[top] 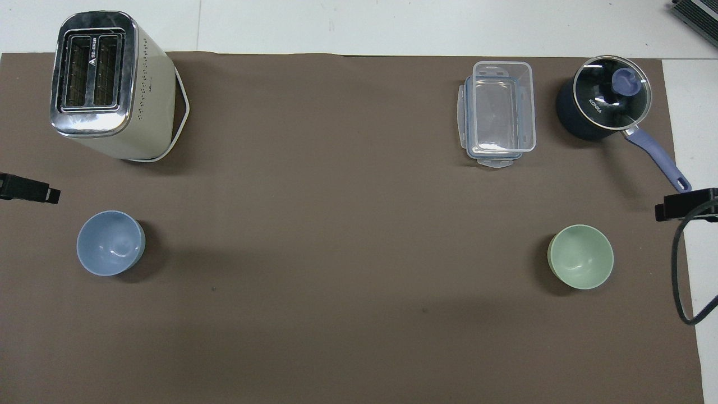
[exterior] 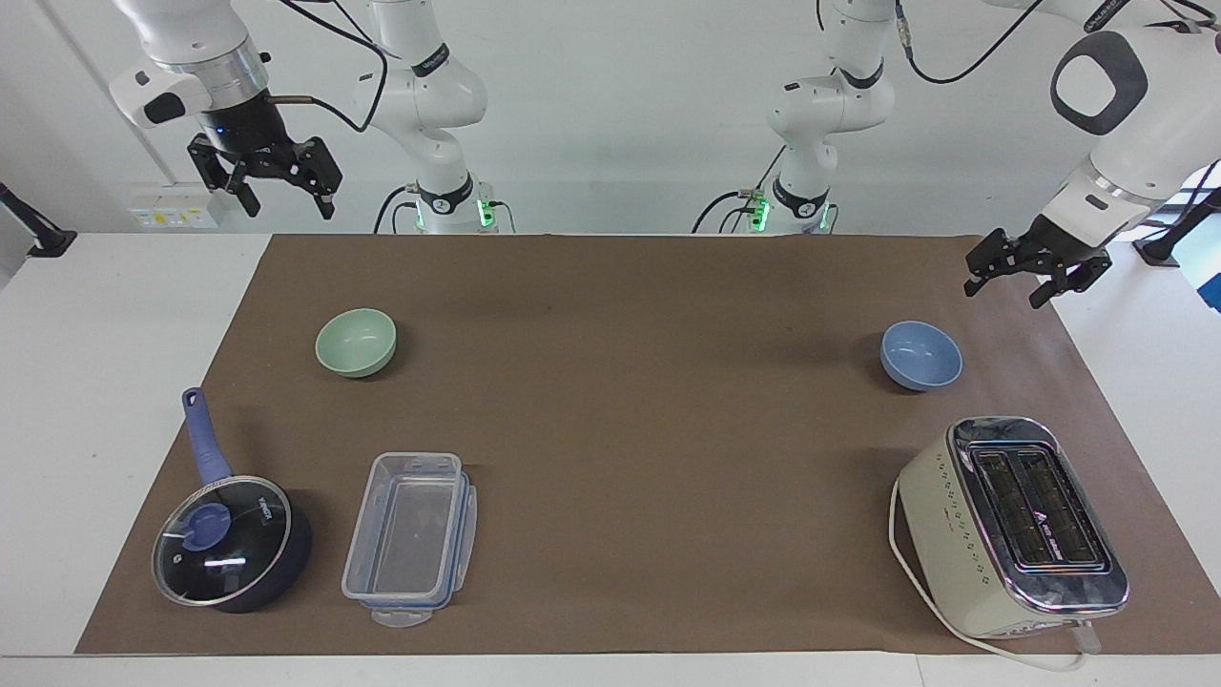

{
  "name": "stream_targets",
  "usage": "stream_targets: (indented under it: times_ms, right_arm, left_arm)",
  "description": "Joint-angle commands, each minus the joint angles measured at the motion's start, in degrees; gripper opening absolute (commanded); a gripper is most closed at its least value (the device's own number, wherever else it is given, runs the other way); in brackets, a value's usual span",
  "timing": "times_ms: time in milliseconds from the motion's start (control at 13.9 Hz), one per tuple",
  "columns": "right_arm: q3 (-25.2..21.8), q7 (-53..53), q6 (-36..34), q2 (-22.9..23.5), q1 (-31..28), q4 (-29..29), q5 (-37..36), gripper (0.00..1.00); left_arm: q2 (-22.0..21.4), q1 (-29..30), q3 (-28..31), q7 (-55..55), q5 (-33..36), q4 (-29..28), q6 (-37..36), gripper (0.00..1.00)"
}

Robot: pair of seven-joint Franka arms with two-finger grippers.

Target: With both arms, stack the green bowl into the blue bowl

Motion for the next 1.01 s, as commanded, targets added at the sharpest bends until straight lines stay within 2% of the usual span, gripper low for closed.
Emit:
stream_targets:
  times_ms: [0,361,722,938]
  right_arm:
    - [0.0,0.53,0.06,-1.58,-0.51,-1.7,0.66,1.0]
    - [0.0,0.53,0.15,-1.58,-0.51,-1.7,0.66,1.0]
    - [0.0,0.62,0.15,-1.58,-0.51,-1.7,0.66,1.0]
    - [0.09,0.62,0.24,-1.49,-0.43,-1.44,0.66,1.0]
  left_arm:
    - [-2.19,2.7,-0.45,3.63,-2.72,-4.72,3.66,1.0]
    - [-1.49,6.31,-0.45,10.48,-7.37,-11.13,9.89,1.0]
    - [1.14,11.3,-0.45,19.79,-10.71,-14.39,13.07,1.0]
    - [2.29,12.2,-0.45,23.59,-11.87,-17.28,17.1,1.0]
